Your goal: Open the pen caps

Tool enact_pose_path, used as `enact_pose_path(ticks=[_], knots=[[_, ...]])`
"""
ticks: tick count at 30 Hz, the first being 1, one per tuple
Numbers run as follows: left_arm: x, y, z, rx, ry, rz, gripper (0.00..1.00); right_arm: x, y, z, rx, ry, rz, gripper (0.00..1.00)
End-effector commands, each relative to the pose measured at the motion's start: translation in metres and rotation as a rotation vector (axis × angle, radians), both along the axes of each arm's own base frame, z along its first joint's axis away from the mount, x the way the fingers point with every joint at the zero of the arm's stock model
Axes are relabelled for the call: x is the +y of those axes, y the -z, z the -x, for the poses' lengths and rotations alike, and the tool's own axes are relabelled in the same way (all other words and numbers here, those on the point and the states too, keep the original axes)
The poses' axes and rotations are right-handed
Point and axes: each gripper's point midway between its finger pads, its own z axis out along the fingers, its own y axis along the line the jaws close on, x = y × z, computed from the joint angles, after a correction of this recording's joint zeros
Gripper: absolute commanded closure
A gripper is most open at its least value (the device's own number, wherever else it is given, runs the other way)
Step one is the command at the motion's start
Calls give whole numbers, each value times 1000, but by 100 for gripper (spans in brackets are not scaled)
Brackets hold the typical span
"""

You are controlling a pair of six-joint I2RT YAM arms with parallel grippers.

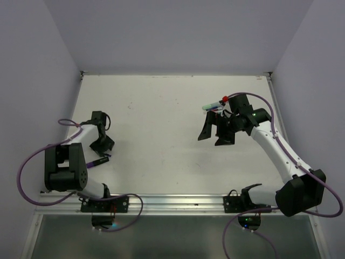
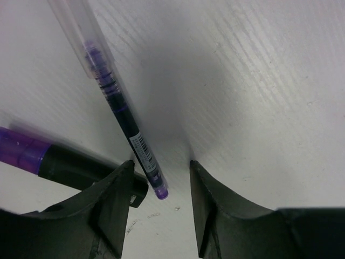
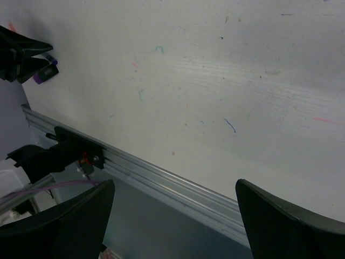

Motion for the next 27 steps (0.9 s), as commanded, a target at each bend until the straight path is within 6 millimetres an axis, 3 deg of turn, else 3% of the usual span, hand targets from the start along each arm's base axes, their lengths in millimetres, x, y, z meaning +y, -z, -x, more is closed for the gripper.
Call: enact_pose_path(ticks=[1,6,13,14,18,20,23,24,26,27], knots=[[7,6,0,10,-28,-24,52,0,-12,-1,-31,-12,-1,1],[6,10,-3,19,-15,-14,64,-1,-13,-3,-31,-10,3,1],[7,0,-23,-13,38,-16,100,-1,-17,-8,-41,-2,13,1],[7,-3,-27,-18,45,-18,100,-1,-18,-9,-41,3,11,1],[0,-34,-58,-112,117,18,100,3,-22,-18,-53,10,3,1],[-12,-69,-84,-225,205,52,100,5,-25,-24,-57,7,-4,1],[-70,-124,-114,-423,414,178,100,16,-31,-33,-52,-17,-41,1],[-112,-140,-117,-486,532,259,100,20,-35,-36,-59,-25,-59,1],[-160,-157,-117,-592,632,391,100,25,-35,-44,-54,-27,-77,1],[-198,-166,-102,-623,728,539,100,28,-38,-47,-60,-32,-92,1]])
